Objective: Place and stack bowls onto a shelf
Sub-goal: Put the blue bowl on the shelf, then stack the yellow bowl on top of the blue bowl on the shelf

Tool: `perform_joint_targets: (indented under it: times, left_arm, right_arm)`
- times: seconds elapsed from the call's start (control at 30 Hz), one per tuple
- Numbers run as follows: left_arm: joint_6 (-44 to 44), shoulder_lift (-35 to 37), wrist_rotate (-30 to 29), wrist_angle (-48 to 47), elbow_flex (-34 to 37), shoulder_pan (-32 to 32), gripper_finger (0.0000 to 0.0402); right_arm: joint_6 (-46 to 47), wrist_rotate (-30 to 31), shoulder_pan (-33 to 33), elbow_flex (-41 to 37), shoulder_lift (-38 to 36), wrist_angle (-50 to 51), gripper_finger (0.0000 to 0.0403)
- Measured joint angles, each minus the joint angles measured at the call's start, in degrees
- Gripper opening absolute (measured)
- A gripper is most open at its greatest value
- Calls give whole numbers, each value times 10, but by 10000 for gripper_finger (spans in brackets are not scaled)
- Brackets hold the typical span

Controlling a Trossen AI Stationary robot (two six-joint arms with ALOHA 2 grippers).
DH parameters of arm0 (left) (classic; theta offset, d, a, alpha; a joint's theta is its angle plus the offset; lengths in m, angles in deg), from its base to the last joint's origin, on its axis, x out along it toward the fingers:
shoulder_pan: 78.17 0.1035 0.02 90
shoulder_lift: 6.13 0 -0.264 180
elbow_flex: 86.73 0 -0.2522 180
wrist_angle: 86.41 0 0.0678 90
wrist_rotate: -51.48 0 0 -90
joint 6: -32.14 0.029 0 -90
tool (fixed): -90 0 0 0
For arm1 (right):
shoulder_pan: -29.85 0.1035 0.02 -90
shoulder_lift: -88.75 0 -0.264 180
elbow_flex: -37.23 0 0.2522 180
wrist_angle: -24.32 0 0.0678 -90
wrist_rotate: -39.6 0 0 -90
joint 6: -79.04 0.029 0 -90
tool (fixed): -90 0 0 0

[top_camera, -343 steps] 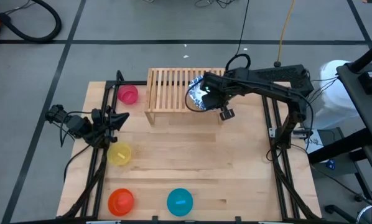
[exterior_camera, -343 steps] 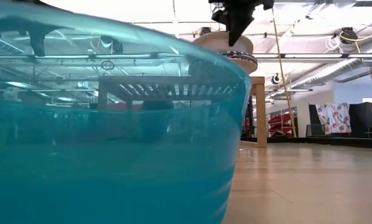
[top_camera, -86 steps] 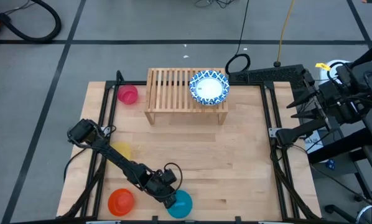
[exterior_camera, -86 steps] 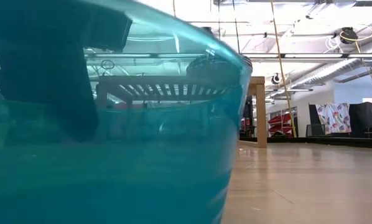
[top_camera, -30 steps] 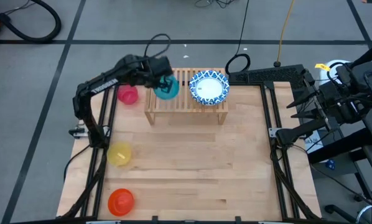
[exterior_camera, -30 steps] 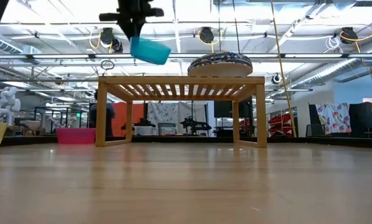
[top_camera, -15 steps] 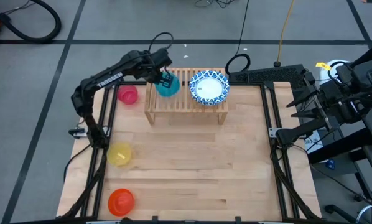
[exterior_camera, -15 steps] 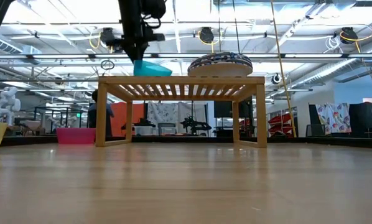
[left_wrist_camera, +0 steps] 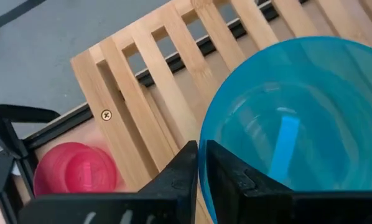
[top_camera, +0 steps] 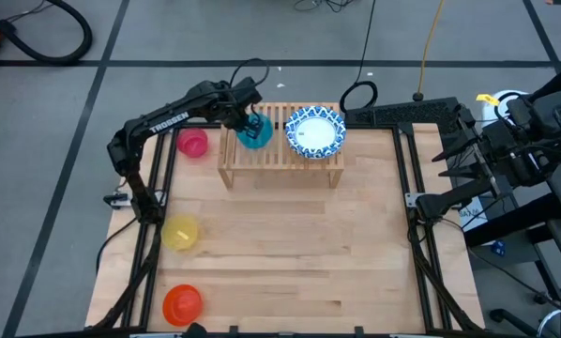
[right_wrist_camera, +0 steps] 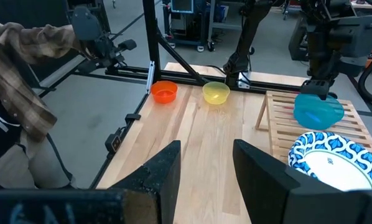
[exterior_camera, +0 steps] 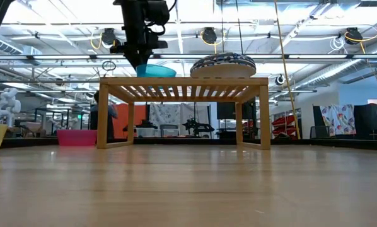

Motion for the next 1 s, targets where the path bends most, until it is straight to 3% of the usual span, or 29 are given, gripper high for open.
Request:
perform_joint_targets:
  times: [0.2, 0.53, 0.8, 1.0]
  left_arm:
    - [37, 0, 0, 18, 0, 0, 42]
    - [28, 0, -1, 22, -4, 0, 44]
    - [30, 0, 2, 10, -71, -1, 44]
    - [82, 0, 60, -97, -152, -10, 45]
  right_arm:
    - [-4, 0, 0, 0, 0, 0, 141]
    - [-4, 0, 0, 0, 0, 0, 141]
    - [-4, 0, 0, 0, 0, 0, 141]
    - [-4, -1, 0, 0, 0, 0, 141]
